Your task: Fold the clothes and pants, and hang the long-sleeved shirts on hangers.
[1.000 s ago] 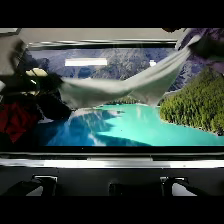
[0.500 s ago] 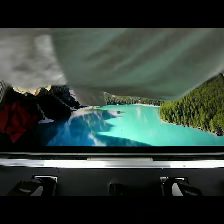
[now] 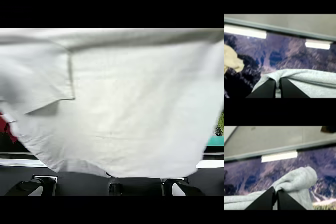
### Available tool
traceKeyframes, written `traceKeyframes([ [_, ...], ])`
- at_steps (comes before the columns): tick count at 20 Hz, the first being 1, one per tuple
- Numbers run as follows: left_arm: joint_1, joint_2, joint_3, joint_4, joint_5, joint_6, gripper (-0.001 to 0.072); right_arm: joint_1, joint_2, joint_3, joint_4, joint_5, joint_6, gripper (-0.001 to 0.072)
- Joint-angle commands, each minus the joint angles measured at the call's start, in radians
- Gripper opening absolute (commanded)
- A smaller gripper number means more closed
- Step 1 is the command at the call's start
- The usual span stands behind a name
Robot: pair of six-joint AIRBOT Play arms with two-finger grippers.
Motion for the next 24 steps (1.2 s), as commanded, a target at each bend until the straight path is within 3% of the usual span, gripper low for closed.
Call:
traceKeyframes([
  [1, 0.003, -0.232, -0.094, 0.008, -0.024, 0.076, 0.0017, 0.13, -0.278, -0.054, -0.09, 0.044, 0.032, 0.0036],
  [4, 0.008, -0.497, -0.105, 0.004, 0.059, 0.078, 0.0018, 0.253, -0.546, -0.056, -0.324, -0.027, 0.083, 0.0036],
  [9, 0.017, -0.79, -0.095, -0.088, 0.171, 0.068, 0.0019, 0.282, -0.811, -0.056, -0.311, -0.147, 0.247, 0.0037],
  [11, 0.018, -0.832, -0.095, -0.109, 0.173, 0.063, 0.0024, 0.28, -0.842, -0.056, -0.288, -0.15, 0.254, 0.0038],
  [12, 0.019, -0.834, -0.095, -0.121, 0.172, 0.064, 0.0095, 0.28, -0.842, -0.056, -0.283, -0.142, 0.254, 0.0046],
  [13, 0.024, -0.827, -0.092, -0.121, 0.172, 0.064, 0.0243, 0.28, -0.84, -0.05, -0.283, -0.123, 0.254, 0.01],
  [15, 0.048, -0.795, -0.067, -0.124, 0.134, 0.064, 0.0503, 0.251, -0.828, -0.013, -0.264, -0.039, 0.207, 0.0219],
  [16, 0.072, -0.765, -0.054, -0.128, 0.098, 0.068, 0.0576, 0.218, -0.809, 0.002, -0.24, 0.01, 0.171, 0.0349],
  [17, 0.101, -0.727, -0.053, -0.136, 0.066, 0.068, 0.0579, 0.177, -0.781, 0.004, -0.208, 0.047, 0.12, 0.043],
  [19, 0.171, -0.639, -0.067, -0.146, -0.01, 0.068, 0.0579, 0.069, -0.724, 0.002, -0.147, 0.144, -0.028, 0.0421],
  [21, 0.254, -0.525, -0.165, -0.151, -0.053, 0.067, 0.0579, -0.078, -0.66, -0.057, -0.024, 0.195, -0.1, 0.0419],
  [24, 0.38, -0.314, -0.444, -0.22, -0.039, 0.068, 0.0579, -0.29, -0.504, -0.356, 0.106, 0.182, -0.199, 0.0423],
])
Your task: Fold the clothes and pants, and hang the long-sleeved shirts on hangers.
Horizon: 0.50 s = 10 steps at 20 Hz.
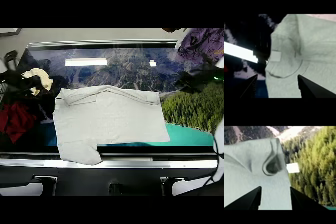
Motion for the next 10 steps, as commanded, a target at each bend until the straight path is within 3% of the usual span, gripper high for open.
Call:
traceKeyframes([
  [1, 0.147, 0.236, -0.29, -0.091, -0.011, 0.002, 0.0579, -0.237, 0.168, -0.321, 0.179, 0.039, -0.157, 0.0423],
  [5, 0.257, 0.428, -0.579, -0.13, 0.033, 0.001, 0.0578, -0.334, 0.273, -0.706, 0.193, 0.009, -0.28, 0.0422],
  [10, 0.276, 0.446, -0.623, -0.127, 0.022, 0.001, 0.0578, -0.297, 0.272, -0.908, 0.11, -0.034, -0.348, 0.0422],
])
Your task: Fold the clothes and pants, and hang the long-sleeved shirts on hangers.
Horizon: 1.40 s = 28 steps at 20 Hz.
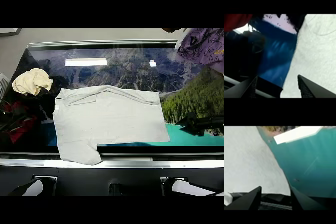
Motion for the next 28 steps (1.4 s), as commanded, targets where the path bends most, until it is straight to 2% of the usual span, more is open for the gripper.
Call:
traceKeyframes([
  [1, 0.021, 0.029, -0.048, -0.006, -0.001, 0.0, 0.0578, 0.006, 0.014, -0.137, -0.041, -0.04, -0.061, 0.0422],
  [12, 0.021, 0.025, -0.048, -0.059, -0.011, 0.0, 0.0579, 0.124, 0.008, -0.184, -0.077, -0.118, -0.071, 0.0422],
  [15, 0.021, 0.014, -0.048, -0.097, -0.01, 0.021, 0.0578, 0.196, -0.022, -0.184, -0.113, -0.115, -0.018, 0.0421],
  [16, 0.023, 0.011, -0.05, -0.112, -0.009, 0.047, 0.0579, 0.212, -0.026, -0.184, -0.117, -0.115, -0.012, 0.038],
  [17, 0.031, 0.012, -0.057, -0.125, -0.009, 0.072, 0.0579, 0.22, -0.026, -0.183, -0.117, -0.116, -0.013, 0.0243],
  [19, 0.087, 0.021, -0.112, -0.195, -0.001, 0.144, 0.0579, 0.22, -0.026, -0.183, -0.118, -0.117, -0.014, 0.0076],
  [21, 0.189, 0.036, -0.223, -0.347, 0.011, 0.293, 0.0578, 0.22, -0.026, -0.183, -0.118, -0.124, -0.016, 0.0037],
  [23, 0.278, 0.044, -0.347, -0.47, 0.011, 0.42, 0.0579, 0.22, -0.025, -0.183, -0.117, -0.119, -0.016, 0.0037],
  [28, 0.275, 0.039, -0.561, -0.497, 0.07, 0.472, 0.0579, 0.22, -0.025, -0.183, -0.118, -0.119, -0.018, 0.0037],
])
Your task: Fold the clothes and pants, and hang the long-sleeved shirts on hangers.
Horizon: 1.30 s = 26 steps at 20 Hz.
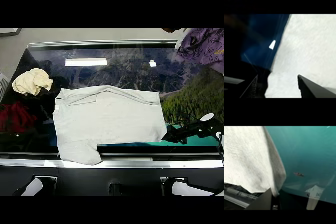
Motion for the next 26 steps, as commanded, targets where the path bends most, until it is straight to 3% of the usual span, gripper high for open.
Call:
traceKeyframes([
  [1, 0.0, 0.0, -0.137, -0.057, 0.047, 0.068, 0.0579, 0.001, 0.0, 0.0, -0.003, -0.005, -0.002, 0.0037],
  [12, -0.159, -0.118, -0.169, -0.129, 0.225, 0.101, 0.0571, 0.001, 0.02, 0.0, -0.003, 0.018, -0.003, 0.0036],
  [15, -0.203, -0.172, -0.168, -0.142, 0.272, 0.101, 0.0517, 0.001, 0.049, 0.0, -0.003, 0.015, -0.005, 0.0036],
  [16, -0.219, -0.185, -0.168, -0.142, 0.277, 0.103, 0.0368, 0.001, 0.058, 0.0, -0.003, 0.016, -0.005, 0.0036],
  [17, -0.231, -0.192, -0.167, -0.146, 0.281, 0.11, 0.0156, 0.002, 0.066, 0.0, 0.002, 0.017, -0.005, 0.0036],
  [18, -0.24, -0.191, -0.166, -0.164, 0.283, 0.128, 0.0022, 0.001, 0.076, 0.0, 0.015, 0.019, -0.006, 0.0036],
  [22, -0.3, -0.185, -0.056, -0.191, 0.282, 0.126, 0.0018, 0.008, 0.143, 0.018, 0.213, -0.028, -0.051, 0.0034],
  [26, -0.409, -0.185, 0.243, -0.19, 0.27, 0.068, 0.0016, 0.16, 0.158, 0.257, 0.179, -0.075, -0.019, 0.0033],
])
